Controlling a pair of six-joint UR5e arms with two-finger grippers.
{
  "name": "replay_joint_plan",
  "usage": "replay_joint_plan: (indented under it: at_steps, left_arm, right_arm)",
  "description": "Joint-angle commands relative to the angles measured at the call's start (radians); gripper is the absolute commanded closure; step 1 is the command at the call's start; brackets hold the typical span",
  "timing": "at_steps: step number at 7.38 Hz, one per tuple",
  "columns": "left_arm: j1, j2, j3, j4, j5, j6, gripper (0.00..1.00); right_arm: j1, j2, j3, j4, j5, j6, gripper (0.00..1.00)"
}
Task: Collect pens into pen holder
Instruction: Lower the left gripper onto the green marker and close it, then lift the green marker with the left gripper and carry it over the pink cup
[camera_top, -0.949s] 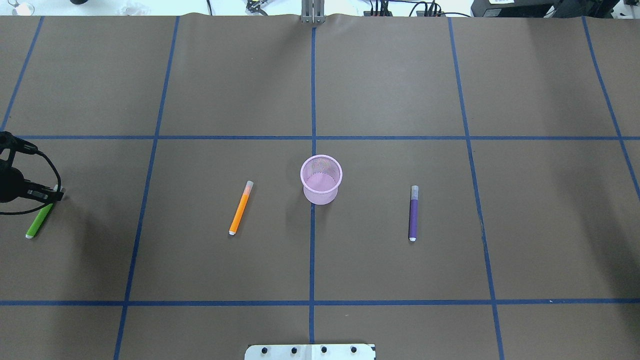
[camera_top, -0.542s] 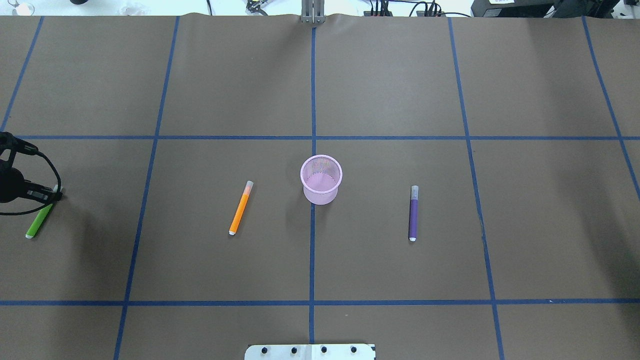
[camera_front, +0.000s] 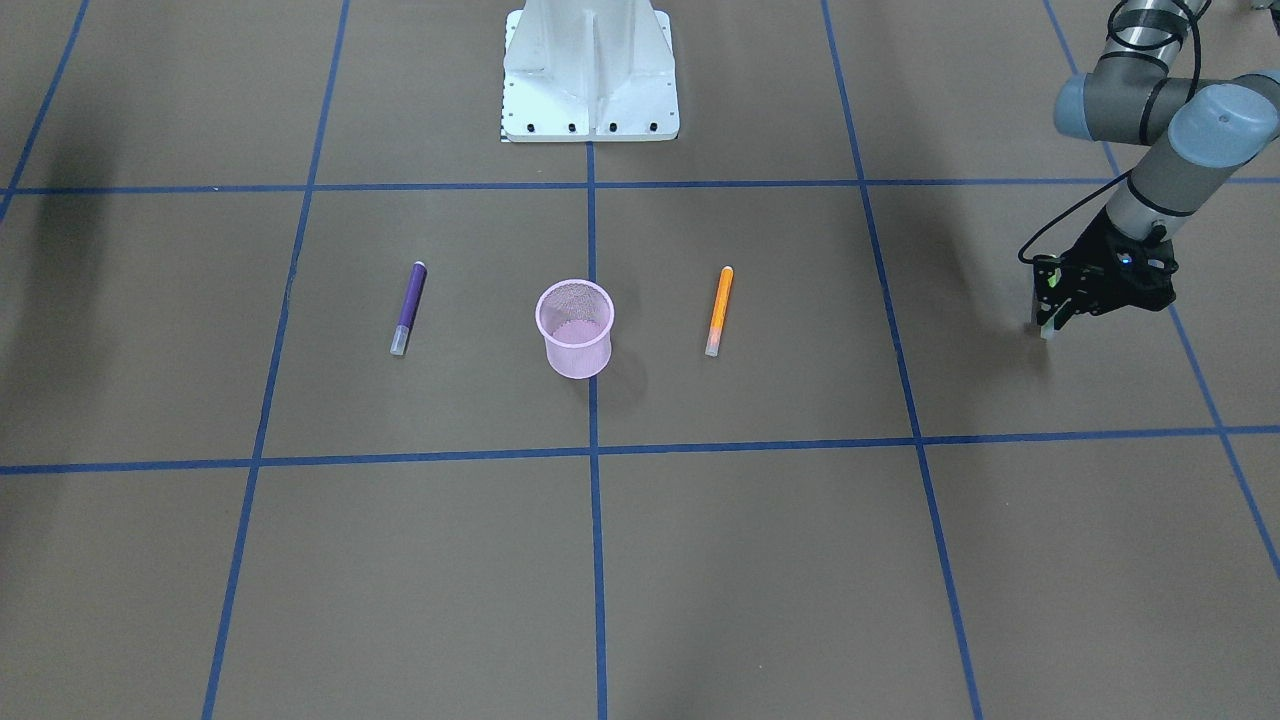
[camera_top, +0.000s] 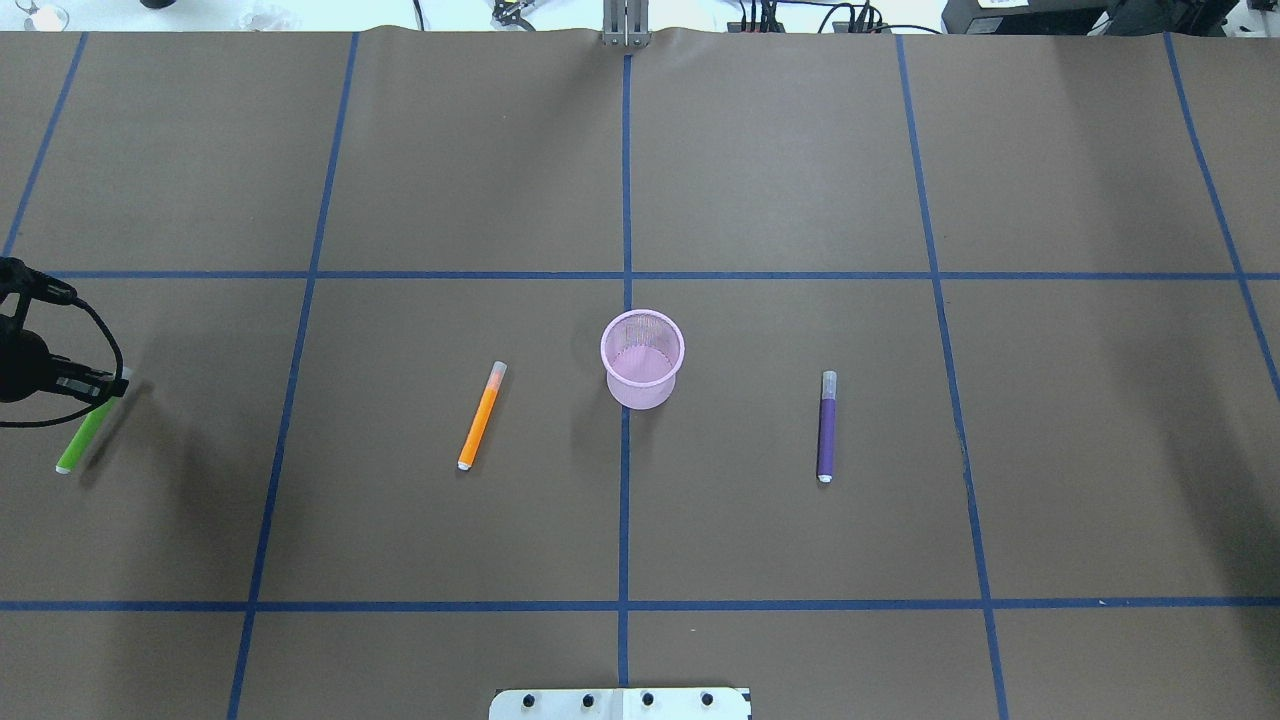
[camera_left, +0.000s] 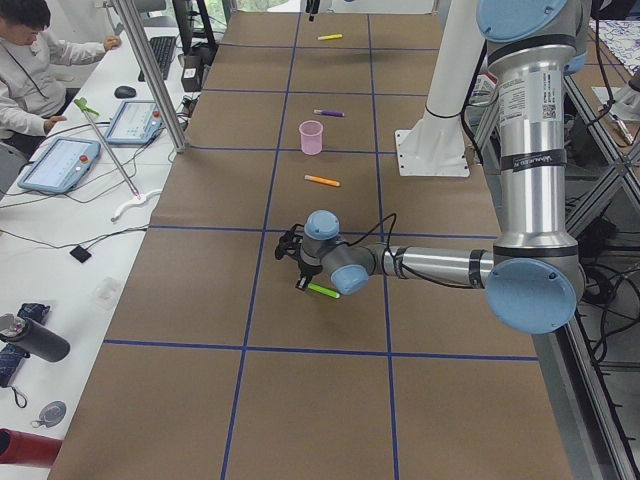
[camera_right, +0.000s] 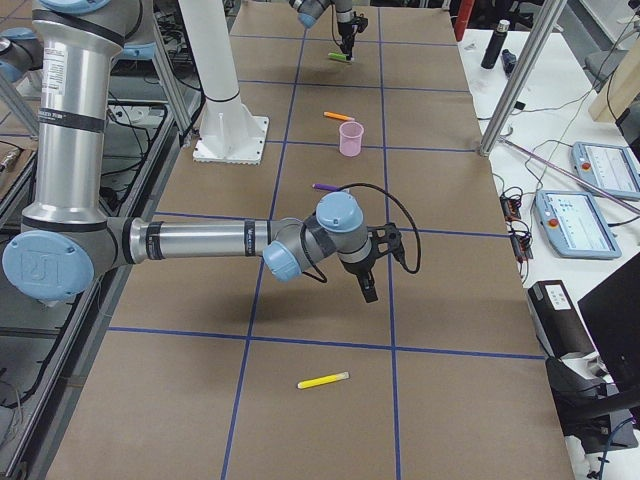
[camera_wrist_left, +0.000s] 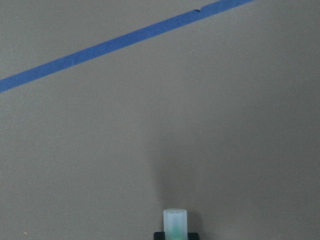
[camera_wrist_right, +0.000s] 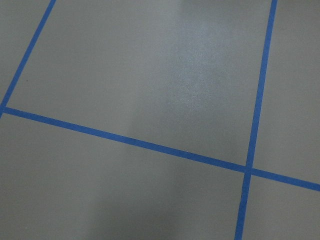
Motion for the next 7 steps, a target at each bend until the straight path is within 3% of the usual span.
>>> replay_joint_plan:
  at_steps: [1,6,7]
  left_arm:
    - [-0.019,-0.015,-0.122,-0.002,-0.021,-0.008,1.00]
    - [-0.008,-0.485,-0.117,-0.011,0.009,-0.181,1.00]
    - [0.024,-0.518,-0.109,-0.111,0.053,-0.178,1.00]
  right_arm:
    - [0.000,0.000,0.000,0.001,0.003,0.005,0.01]
    - [-0.012,0.012,-0.002,0.092,0.008,0.004,0.01]
    - [-0.012,0.011,-0.002,0.092,0.006,0.004,0.01]
